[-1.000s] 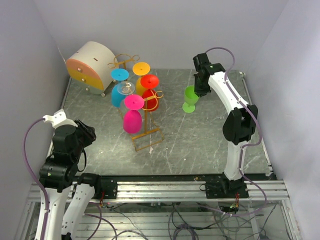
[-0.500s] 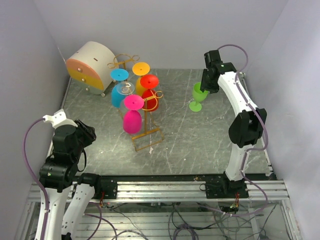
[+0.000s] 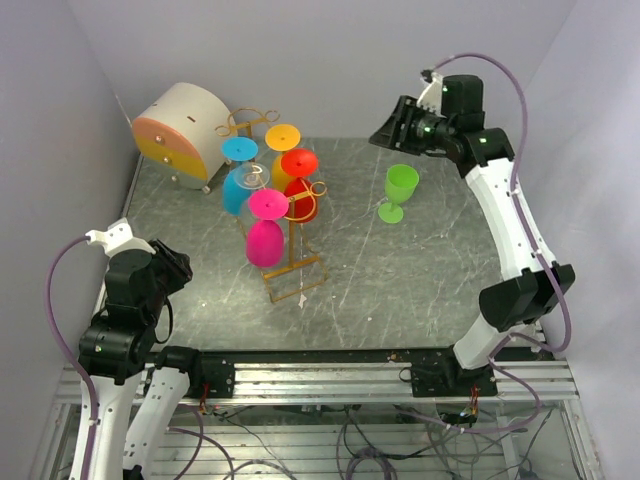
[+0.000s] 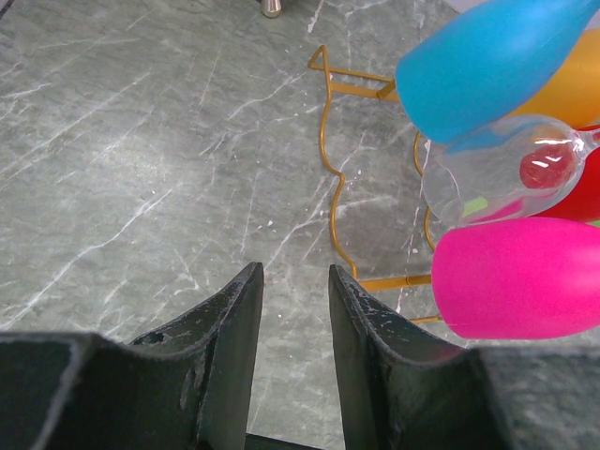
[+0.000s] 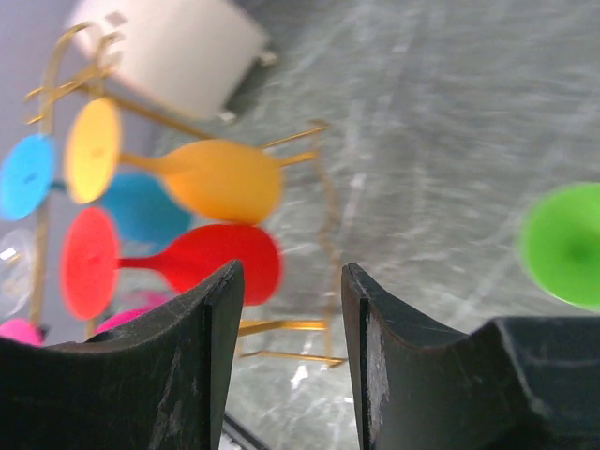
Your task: Take the wine glass off the wine glass rack
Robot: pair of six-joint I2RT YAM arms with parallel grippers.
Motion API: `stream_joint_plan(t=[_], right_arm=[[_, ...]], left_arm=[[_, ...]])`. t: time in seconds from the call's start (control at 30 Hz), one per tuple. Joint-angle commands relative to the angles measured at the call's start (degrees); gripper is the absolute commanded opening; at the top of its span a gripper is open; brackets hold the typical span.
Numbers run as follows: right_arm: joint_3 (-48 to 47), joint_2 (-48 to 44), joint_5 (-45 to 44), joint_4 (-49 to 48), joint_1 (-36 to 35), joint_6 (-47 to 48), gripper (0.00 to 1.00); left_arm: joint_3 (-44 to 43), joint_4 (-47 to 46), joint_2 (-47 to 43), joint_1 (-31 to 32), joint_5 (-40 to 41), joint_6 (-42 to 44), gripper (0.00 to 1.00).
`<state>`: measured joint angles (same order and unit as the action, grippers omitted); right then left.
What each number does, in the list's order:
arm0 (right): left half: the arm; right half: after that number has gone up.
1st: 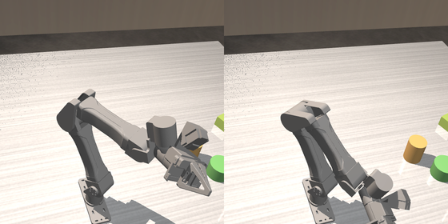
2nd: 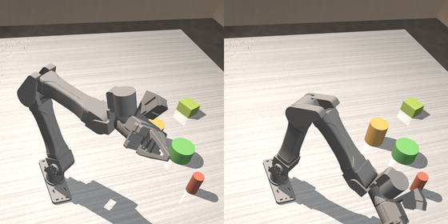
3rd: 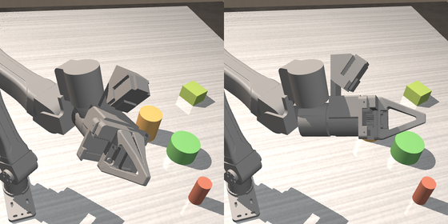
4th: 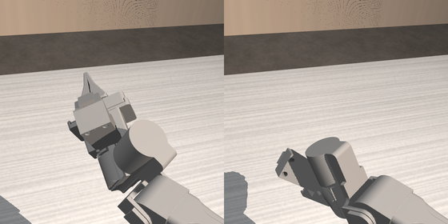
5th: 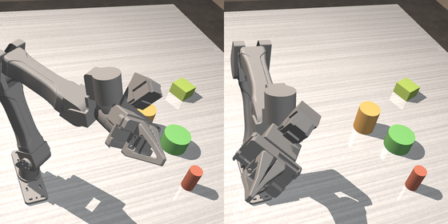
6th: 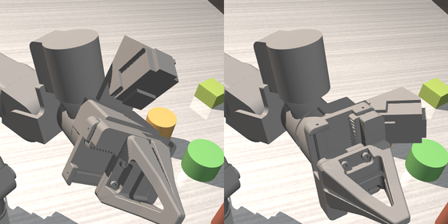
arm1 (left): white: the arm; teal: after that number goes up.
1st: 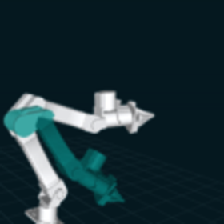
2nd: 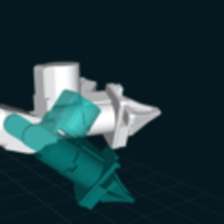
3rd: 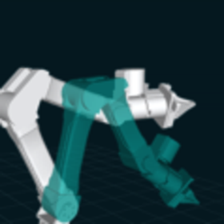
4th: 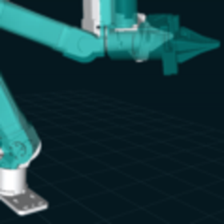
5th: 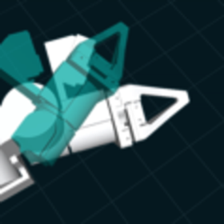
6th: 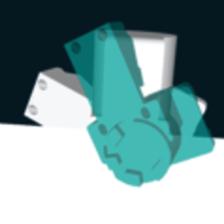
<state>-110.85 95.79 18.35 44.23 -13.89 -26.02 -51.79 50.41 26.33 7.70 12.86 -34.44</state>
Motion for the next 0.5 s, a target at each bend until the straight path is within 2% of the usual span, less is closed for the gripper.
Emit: stream_joint_plan(t=[0.0,0.17,0.47], right_arm=[[0.07,3.66,19.95,-8.22,-3.81,-3.46,0.46],[-1.34,5.42,26.19,-11.73,-6.86,-5.45,0.45],[-0.74,6.91,28.67,-15.77,-9.27,-7.93,0.44]], left_arm=[[0.09,-1.95,0.06,-0.15,0.1,0.69,0.45],[0.18,-1.94,-0.24,-0.15,0.15,0.66,0.45],[0.13,-2.04,-0.05,-0.15,0.05,0.69,0.45]])
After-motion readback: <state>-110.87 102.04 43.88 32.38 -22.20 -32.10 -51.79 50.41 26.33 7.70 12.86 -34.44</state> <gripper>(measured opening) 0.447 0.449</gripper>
